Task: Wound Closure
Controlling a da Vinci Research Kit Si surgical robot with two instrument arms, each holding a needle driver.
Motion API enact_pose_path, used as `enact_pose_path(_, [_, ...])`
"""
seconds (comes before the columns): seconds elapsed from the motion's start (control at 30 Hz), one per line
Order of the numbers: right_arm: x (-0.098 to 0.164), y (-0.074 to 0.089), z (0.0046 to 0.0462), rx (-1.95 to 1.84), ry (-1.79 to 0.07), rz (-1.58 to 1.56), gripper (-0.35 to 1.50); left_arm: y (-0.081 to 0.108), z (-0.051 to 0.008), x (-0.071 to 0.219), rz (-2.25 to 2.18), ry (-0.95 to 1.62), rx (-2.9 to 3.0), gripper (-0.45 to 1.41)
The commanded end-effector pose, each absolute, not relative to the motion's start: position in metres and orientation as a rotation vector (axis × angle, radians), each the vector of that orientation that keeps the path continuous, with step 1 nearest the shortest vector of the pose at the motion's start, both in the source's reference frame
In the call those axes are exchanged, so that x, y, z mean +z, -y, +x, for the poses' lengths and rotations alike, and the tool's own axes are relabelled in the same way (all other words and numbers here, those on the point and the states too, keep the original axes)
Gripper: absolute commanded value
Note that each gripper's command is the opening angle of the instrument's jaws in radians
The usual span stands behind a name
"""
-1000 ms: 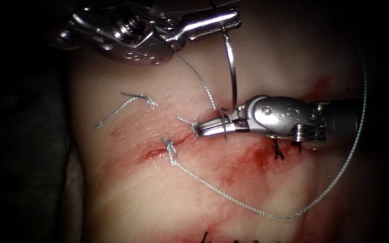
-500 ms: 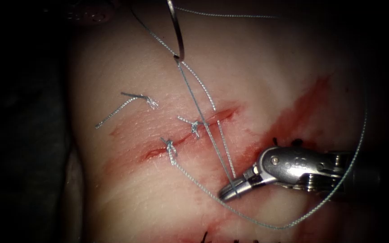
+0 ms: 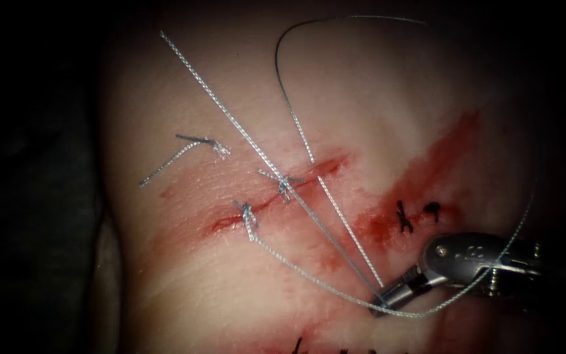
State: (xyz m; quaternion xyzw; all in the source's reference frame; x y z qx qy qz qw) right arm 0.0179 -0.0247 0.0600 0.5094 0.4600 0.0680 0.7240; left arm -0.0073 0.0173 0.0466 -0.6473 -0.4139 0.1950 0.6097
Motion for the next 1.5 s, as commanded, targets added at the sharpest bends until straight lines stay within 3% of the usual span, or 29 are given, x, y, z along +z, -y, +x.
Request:
enact_pose_path(0.03, [0.06,0.025,0.018,0.148,-0.997,1.123,-0.35,-0.018,-0.0073,0.047,-1.5,0.945,0.45,-0.45])
enact_pose_path(0.33, [0.058,0.027,0.014,0.222,-0.833,1.173,-0.35,-0.019,0.0004,0.045,-1.539,0.844,0.436,-0.45])
enact_pose_path(0.57, [0.056,0.024,0.0136,0.34,-0.89,1.127,-0.35,-0.019,0.0003,0.044,-1.558,0.829,0.46,-0.45])
enact_pose_path(0.73, [0.048,0.022,0.0099,0.547,-0.901,1.053,-0.35,-0.018,-0.0025,0.044,-1.577,0.883,0.485,-0.45])
enact_pose_path(0.83, [0.045,0.022,0.01,0.542,-0.953,0.988,-0.35,-0.018,-0.0035,0.043,-1.584,0.894,0.493,-0.45])
enact_pose_path(0.87, [0.042,0.02,0.012,0.529,-1.091,0.884,-0.35,-0.018,-0.005,0.043,-1.591,0.925,0.503,-0.45])
enact_pose_path(1.03, [0.04,0.018,0.0165,0.406,-1.256,0.646,-0.35,-0.017,-0.0068,0.043,-1.591,0.98,0.502,-0.45])
enact_pose_path(1.1, [0.041,0.016,0.0191,0.324,-1.288,0.505,0.0,-0.017,-0.0075,0.043,-1.589,1.019,0.502,-0.45])
enact_pose_path(1.13, [0.042,0.016,0.0209,0.201,-1.315,0.345,0.73,-0.016,-0.0082,0.042,-1.588,1.056,0.503,-0.45])
enact_pose_path(1.17, [0.043,0.015,0.0215,0.15,-1.321,0.281,0.93,-0.016,-0.0086,0.042,-1.588,1.074,0.504,-0.45])
enact_pose_path(1.33, [0.046,0.014,0.022,0.002,-1.315,0.075,0.91,-0.016,-0.0091,0.041,-1.577,1.152,0.497,-0.45])
enact_pose_path(1.5, [0.05,0.013,0.023,-0.255,-1.193,-0.142,0.91,-0.016,-0.0093,0.04,-1.559,1.195,0.479,-0.45])
